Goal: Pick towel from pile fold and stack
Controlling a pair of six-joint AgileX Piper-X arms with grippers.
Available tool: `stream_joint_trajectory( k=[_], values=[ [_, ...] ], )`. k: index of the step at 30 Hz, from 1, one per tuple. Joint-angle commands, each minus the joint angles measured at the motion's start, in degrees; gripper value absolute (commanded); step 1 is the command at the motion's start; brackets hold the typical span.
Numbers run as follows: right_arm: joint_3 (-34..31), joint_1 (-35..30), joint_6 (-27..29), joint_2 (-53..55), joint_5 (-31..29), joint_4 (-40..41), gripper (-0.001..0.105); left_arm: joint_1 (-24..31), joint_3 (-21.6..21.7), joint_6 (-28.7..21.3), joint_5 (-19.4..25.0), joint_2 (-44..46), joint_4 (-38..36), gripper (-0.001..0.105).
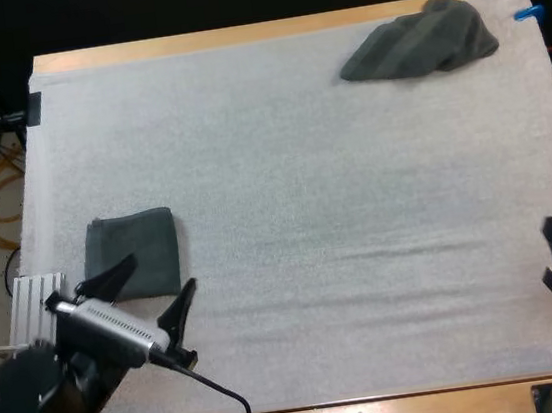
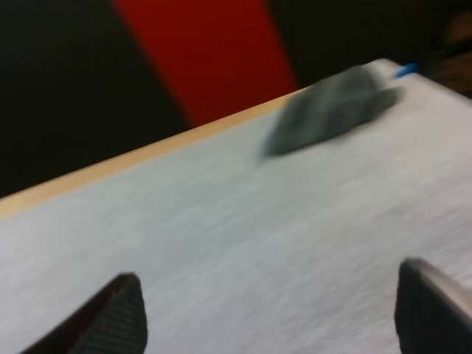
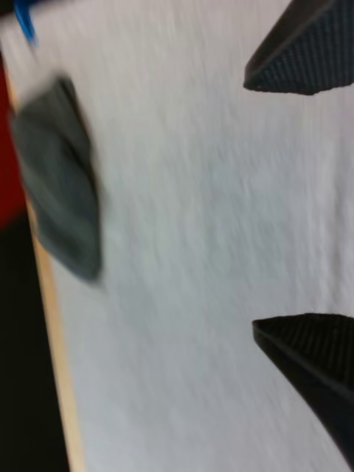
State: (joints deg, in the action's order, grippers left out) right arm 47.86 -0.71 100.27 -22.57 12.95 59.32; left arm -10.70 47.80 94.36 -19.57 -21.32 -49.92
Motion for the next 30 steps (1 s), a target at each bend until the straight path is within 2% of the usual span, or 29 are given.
stream_joint_trajectory(
  k=[1,4,7,12,17,22,30],
  values=[
    [1.2,-0.3,-0.1,-2.8,3.5,-0.4,0.062,-1.3,1.4,0.1,-1.2,-1.5,0.7,0.067],
    [2.8,-0.3,-0.1,-8.6,7.2,-1.8,0.062,-3.5,3.5,0.1,-2.2,-5.7,0.7,0.067],
    [3.4,-0.3,-0.7,-14.6,7.9,-6.9,0.062,-4.2,4.5,0.1,-2.8,-8.8,1.3,0.067],
    [3.7,-0.3,-6.8,-27.2,7.8,-20.2,0.062,-4.2,4.6,0.2,-7.6,-12.2,4.8,0.067],
    [7.2,-0.3,-11.8,-43.8,3.8,-30.6,0.062,-4.2,4.6,1.0,-12.0,-14.7,9.1,0.067],
    [15.6,-0.3,-17.4,-60.8,0.9,-37.7,0.062,-4.2,4.6,1.4,-15.2,-17.4,10.4,0.067],
    [31.7,-0.1,-26.2,-83.5,0.6,-40.4,0.062,-4.2,4.6,2.2,-19.6,-21.1,10.9,0.067]
  ],
)
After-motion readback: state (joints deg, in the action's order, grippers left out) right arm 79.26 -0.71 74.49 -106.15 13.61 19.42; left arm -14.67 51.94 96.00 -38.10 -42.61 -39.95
